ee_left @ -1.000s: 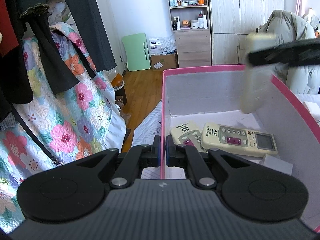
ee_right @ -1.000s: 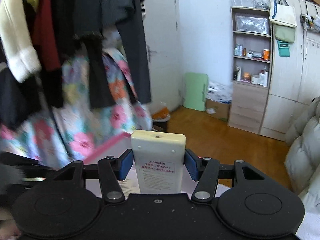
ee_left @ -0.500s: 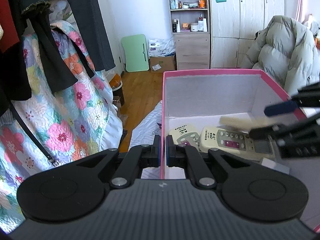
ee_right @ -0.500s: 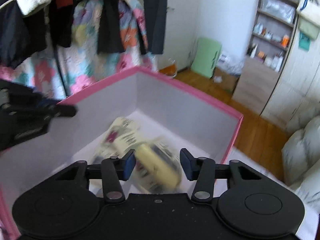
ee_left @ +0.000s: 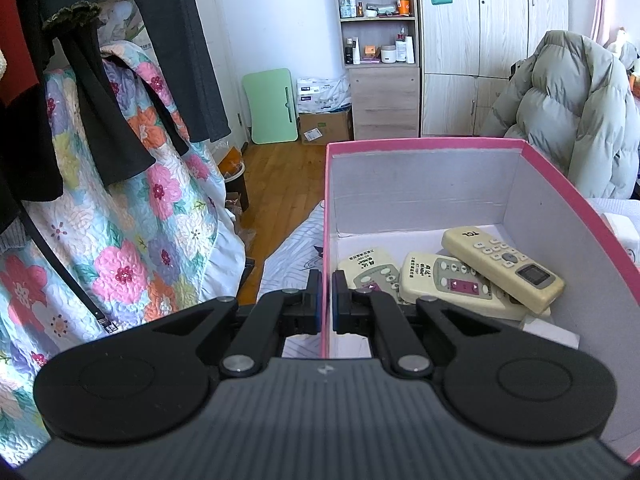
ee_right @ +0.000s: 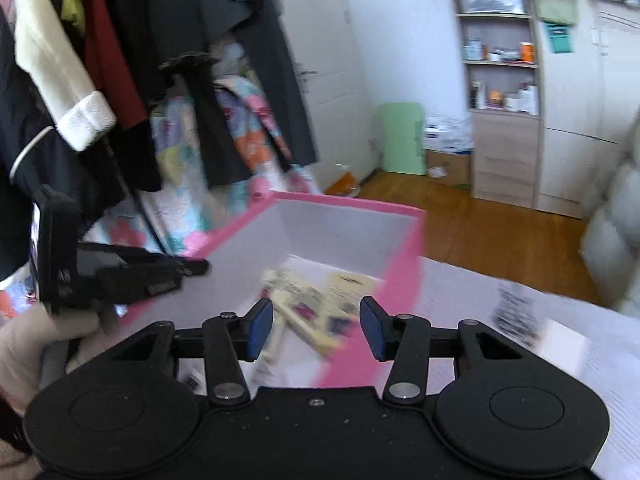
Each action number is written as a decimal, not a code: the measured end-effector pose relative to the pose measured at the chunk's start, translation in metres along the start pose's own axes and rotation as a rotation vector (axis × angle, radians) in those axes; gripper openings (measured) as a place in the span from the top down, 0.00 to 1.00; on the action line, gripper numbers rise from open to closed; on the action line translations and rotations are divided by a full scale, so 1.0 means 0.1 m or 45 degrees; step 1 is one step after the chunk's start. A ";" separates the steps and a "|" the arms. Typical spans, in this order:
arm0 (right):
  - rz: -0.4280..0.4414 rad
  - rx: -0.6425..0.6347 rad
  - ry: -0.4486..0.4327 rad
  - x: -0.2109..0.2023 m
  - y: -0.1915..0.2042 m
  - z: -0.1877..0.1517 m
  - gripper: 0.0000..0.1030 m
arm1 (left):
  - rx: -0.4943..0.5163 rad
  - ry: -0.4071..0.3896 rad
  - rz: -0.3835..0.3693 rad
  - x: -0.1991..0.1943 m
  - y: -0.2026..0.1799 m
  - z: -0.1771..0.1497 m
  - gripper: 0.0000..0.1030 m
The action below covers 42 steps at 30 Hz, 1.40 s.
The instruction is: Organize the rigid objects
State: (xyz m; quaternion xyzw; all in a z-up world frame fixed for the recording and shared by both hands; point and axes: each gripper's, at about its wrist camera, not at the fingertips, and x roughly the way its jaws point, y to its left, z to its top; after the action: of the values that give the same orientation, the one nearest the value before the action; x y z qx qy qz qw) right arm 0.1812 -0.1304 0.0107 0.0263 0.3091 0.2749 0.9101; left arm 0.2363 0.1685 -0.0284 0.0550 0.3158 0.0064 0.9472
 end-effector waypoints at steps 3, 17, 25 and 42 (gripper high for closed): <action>-0.068 0.037 0.028 -0.15 -0.17 -0.19 0.48 | -0.001 0.001 0.000 0.00 0.00 0.00 0.96; -0.280 0.246 0.245 0.09 -0.64 -1.04 0.51 | 0.024 0.013 0.010 0.02 -0.02 0.01 0.96; -0.405 0.060 0.191 0.34 -0.44 -1.03 0.60 | 0.022 0.012 0.010 0.02 -0.03 0.01 0.96; -0.031 0.647 0.055 0.02 -1.05 -1.16 0.96 | 0.021 0.013 0.009 0.04 -0.02 0.00 0.96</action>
State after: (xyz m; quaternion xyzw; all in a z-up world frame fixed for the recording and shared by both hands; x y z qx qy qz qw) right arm 0.1670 -0.2325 -0.1067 0.2445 0.3878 0.1780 0.8707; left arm 0.2392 0.1664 -0.0304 0.0638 0.3206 0.0075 0.9450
